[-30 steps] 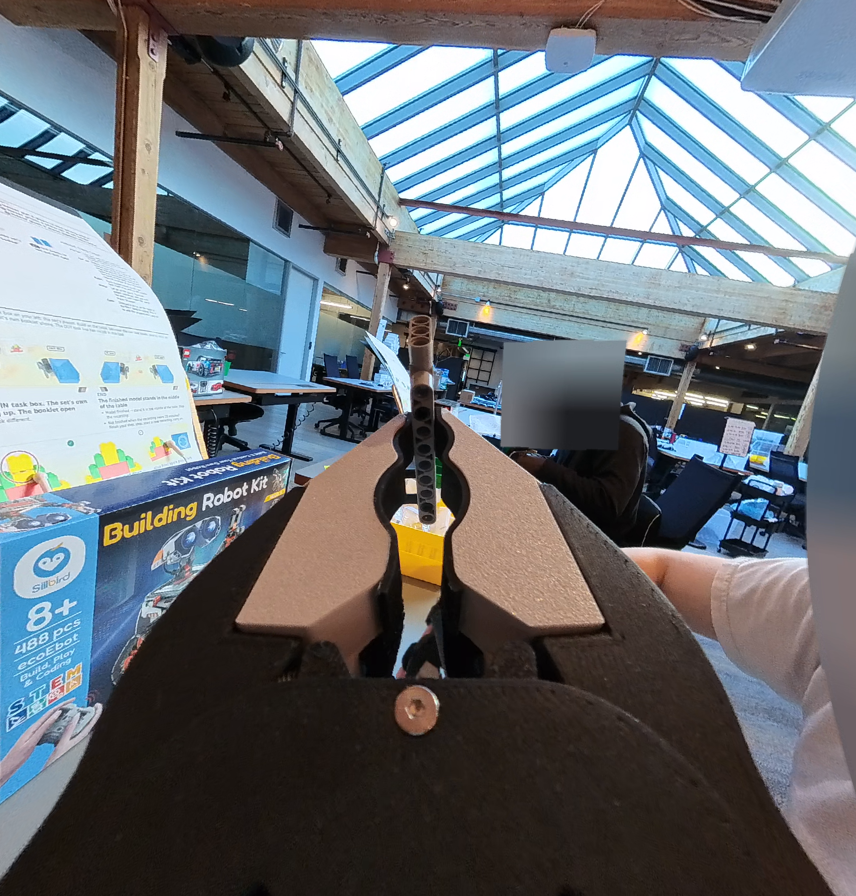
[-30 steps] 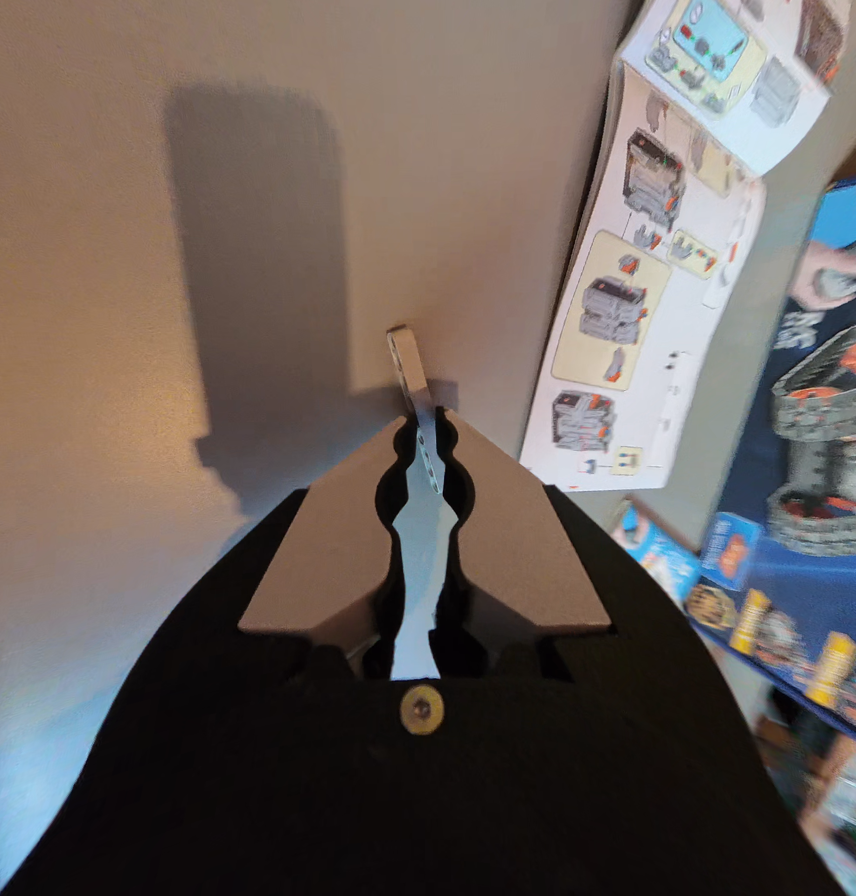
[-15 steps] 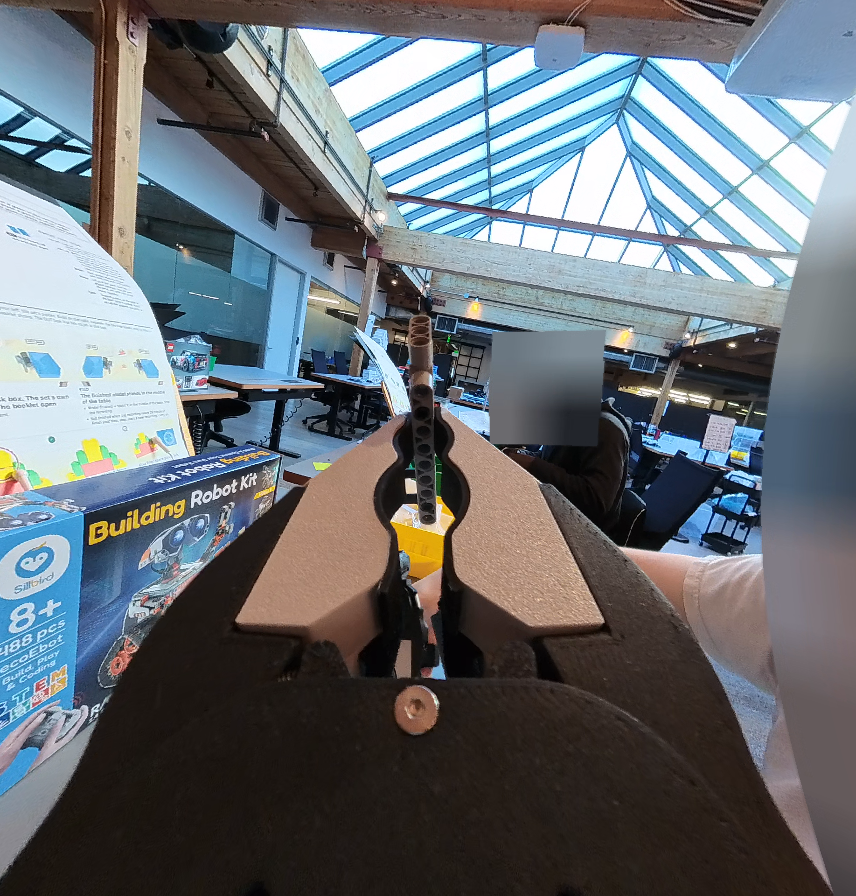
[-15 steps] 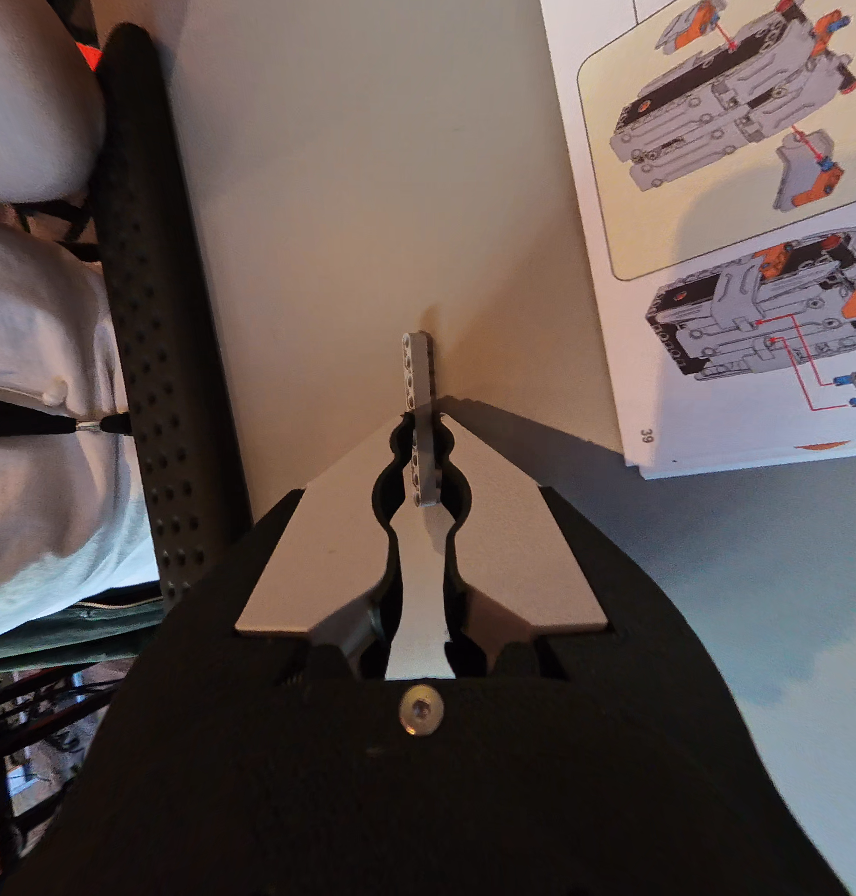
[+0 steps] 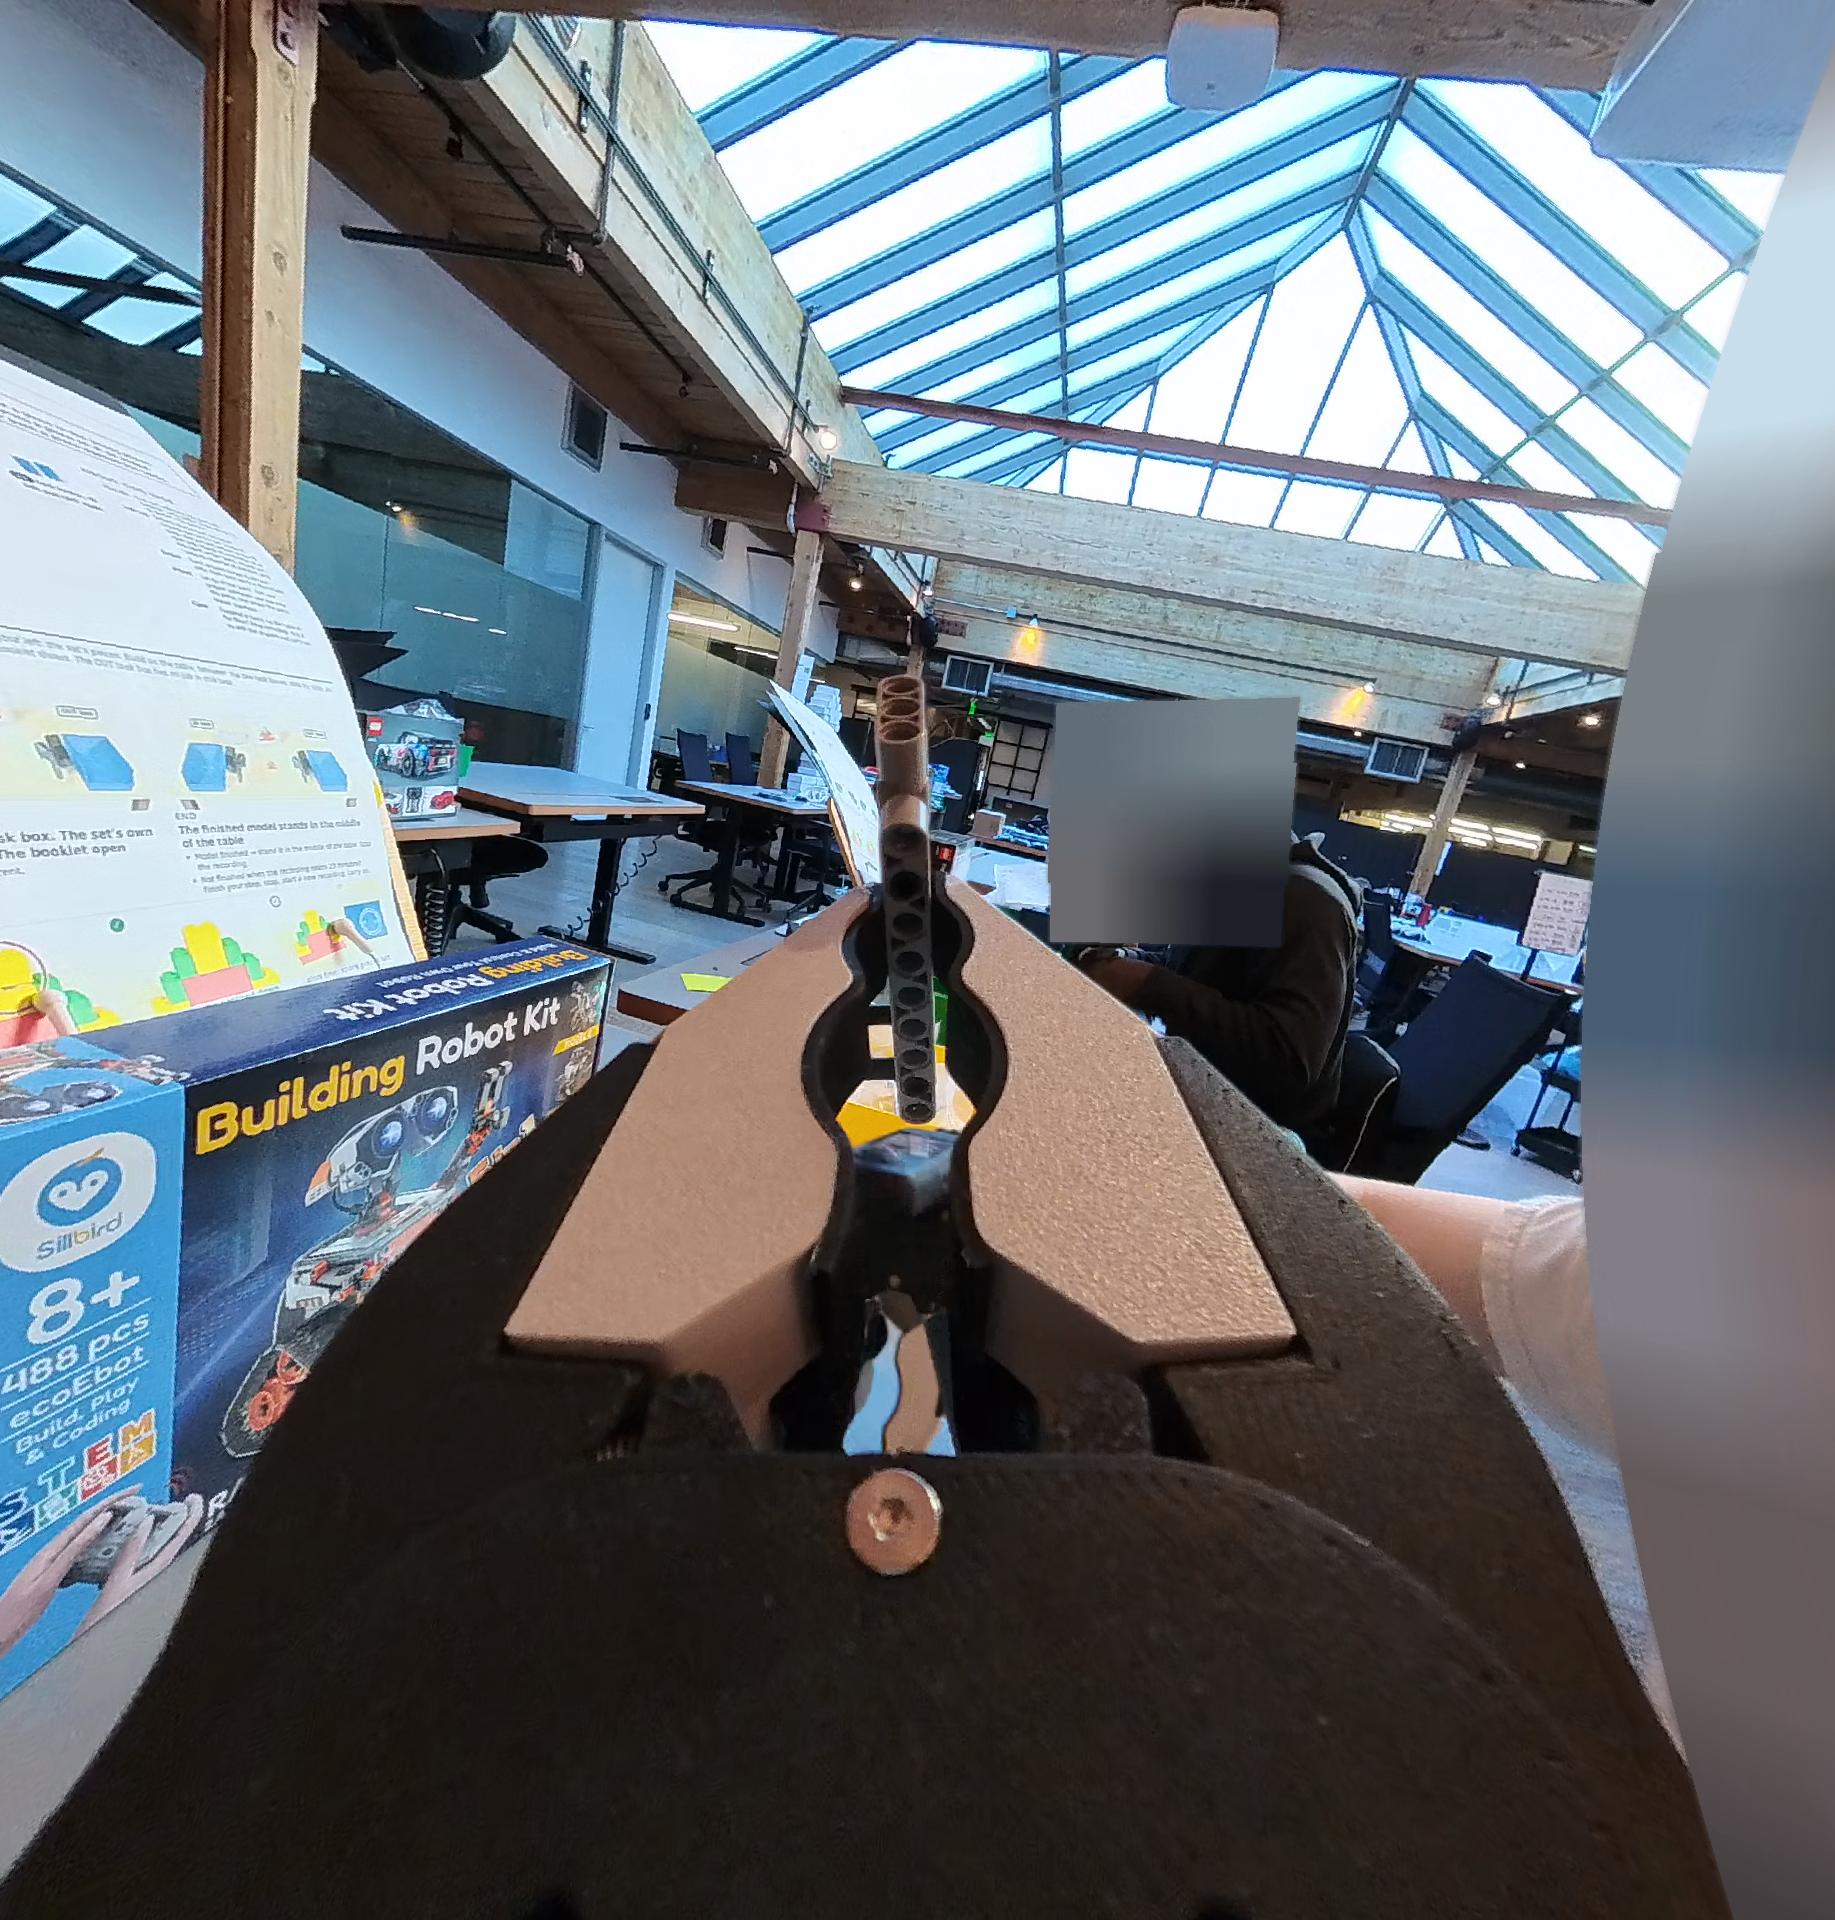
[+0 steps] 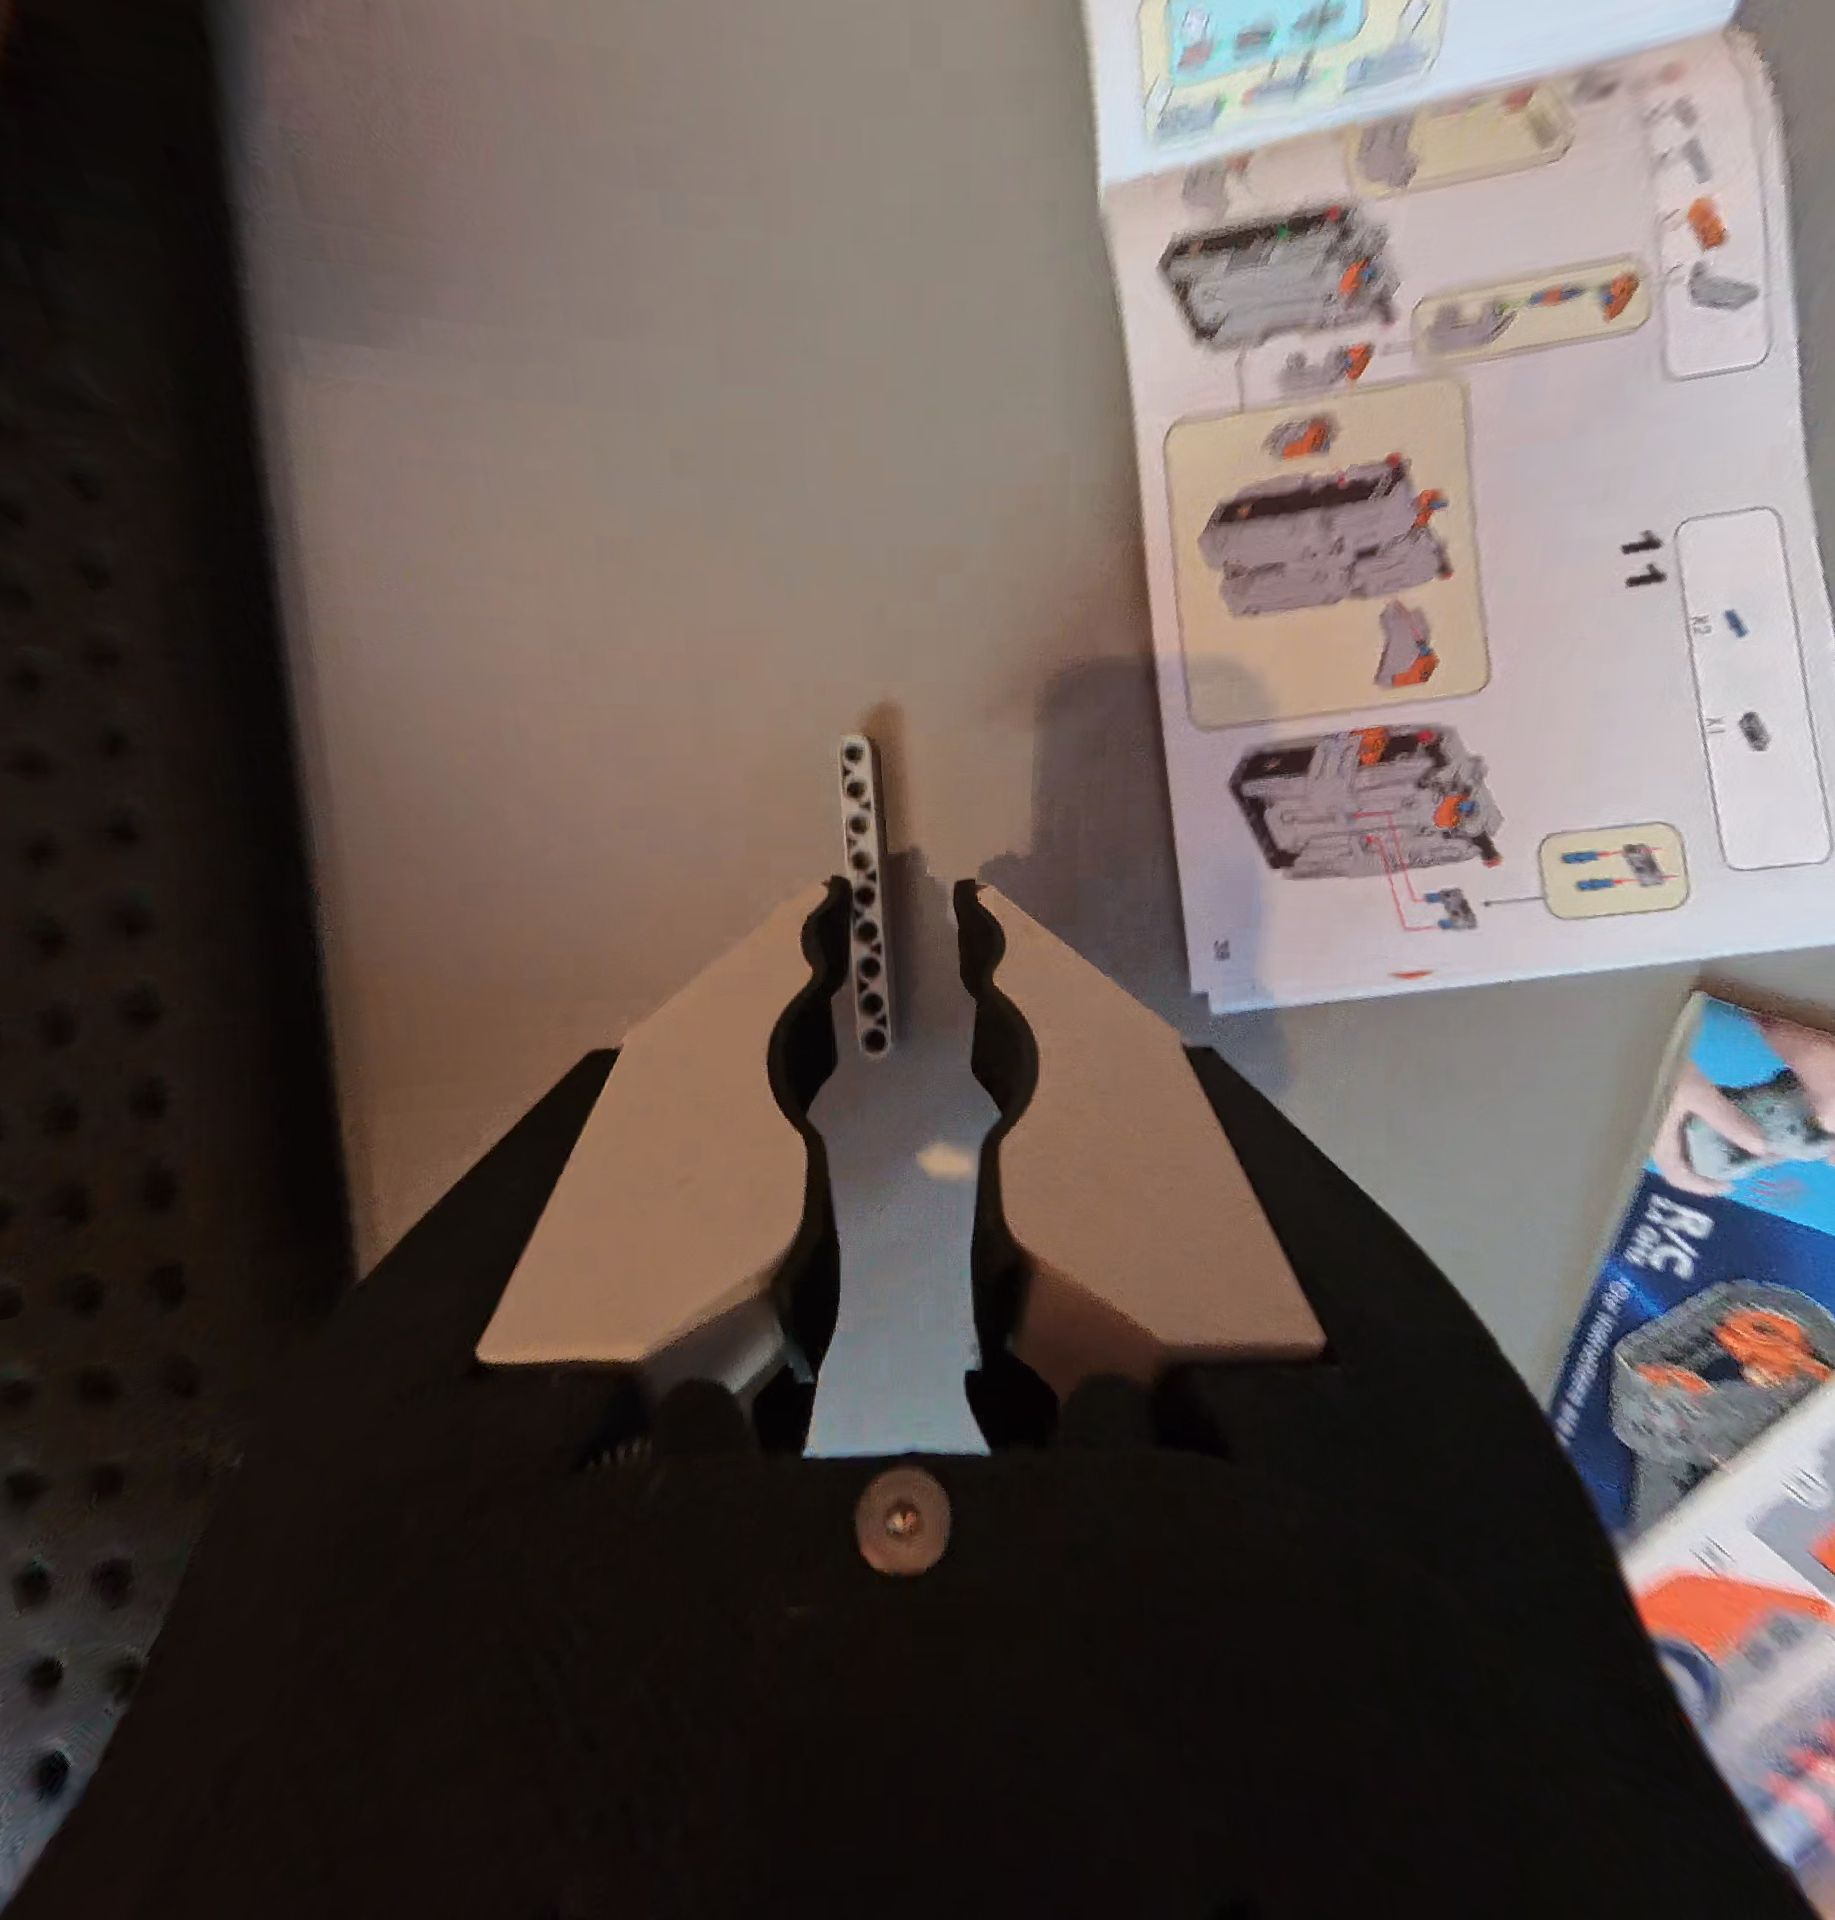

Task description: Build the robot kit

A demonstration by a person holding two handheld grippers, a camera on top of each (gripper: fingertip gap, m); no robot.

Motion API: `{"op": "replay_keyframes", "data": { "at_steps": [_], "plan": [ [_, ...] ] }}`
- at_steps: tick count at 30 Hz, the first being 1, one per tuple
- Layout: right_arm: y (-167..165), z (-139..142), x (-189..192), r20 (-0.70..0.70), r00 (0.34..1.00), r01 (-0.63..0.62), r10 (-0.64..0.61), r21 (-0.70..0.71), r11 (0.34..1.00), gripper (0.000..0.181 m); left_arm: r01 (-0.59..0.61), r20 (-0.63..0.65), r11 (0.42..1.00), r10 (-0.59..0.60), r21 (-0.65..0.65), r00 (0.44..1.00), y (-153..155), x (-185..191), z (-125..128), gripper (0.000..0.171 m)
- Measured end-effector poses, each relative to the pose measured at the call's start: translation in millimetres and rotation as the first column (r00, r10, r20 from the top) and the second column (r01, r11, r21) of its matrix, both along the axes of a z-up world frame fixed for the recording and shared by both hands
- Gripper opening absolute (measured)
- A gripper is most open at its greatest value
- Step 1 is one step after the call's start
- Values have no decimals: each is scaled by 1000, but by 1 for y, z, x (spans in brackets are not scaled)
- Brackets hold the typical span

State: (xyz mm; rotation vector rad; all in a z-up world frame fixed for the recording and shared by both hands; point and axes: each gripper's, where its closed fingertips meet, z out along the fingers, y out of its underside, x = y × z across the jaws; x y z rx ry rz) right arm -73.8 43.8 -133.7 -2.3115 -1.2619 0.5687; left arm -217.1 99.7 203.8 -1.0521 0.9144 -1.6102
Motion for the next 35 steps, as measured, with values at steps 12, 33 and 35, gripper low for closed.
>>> {"op": "replay_keyframes", "data": {
  "at_steps": [12,33,35],
  "plan": [
    [-10,-27,-5,441,889,-156,127,31,987,21,-4,-31,1000,5,11,1000,-1,6,-4,5],
    [25,237,-15,-973,229,198,-26,21,980,6,261,-171,960,-275,-102,946,-27,42,-34,4],
    [26,258,-25,-975,218,180,-30,10,984,6,287,-180,951,-304,-112,936,-33,49,-36,4]
  ]
}}
